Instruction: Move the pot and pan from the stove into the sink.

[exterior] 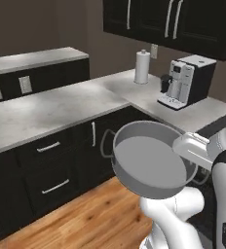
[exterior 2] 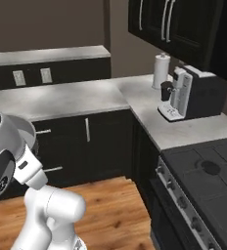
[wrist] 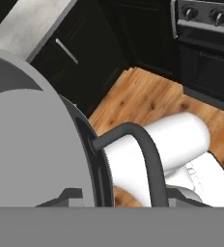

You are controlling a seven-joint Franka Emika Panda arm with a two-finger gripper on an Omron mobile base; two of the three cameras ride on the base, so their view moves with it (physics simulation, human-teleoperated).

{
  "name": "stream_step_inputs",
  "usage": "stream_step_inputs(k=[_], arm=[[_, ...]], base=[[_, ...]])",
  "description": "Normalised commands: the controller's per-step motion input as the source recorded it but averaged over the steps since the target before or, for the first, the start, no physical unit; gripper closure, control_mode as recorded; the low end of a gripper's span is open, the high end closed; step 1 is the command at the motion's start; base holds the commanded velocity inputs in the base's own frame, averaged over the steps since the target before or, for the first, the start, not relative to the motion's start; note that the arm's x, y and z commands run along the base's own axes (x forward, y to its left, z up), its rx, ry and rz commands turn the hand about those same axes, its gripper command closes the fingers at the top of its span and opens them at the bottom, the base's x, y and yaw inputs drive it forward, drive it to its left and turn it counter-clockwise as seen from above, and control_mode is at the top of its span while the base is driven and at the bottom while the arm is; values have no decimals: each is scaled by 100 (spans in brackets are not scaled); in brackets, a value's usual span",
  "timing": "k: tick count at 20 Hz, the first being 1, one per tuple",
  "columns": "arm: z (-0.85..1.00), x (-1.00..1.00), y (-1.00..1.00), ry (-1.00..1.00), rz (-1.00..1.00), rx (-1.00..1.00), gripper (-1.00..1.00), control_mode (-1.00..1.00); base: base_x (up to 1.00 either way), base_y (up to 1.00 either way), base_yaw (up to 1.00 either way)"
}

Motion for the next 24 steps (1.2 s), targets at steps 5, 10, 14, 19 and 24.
stream_step_inputs(k=[5,10,14,19,24], arm=[[0,0,0,0,0,0,100,100],[0,0,0,0,0,0,100,100],[0,0,0,0,0,0,100,100],[0,0,0,0,0,0,100,100],[0,0,0,0,0,0,100,100]], base=[[-7,0,50],[-9,-11,46],[-2,-2,5],[1,37,0],[2,100,0]])
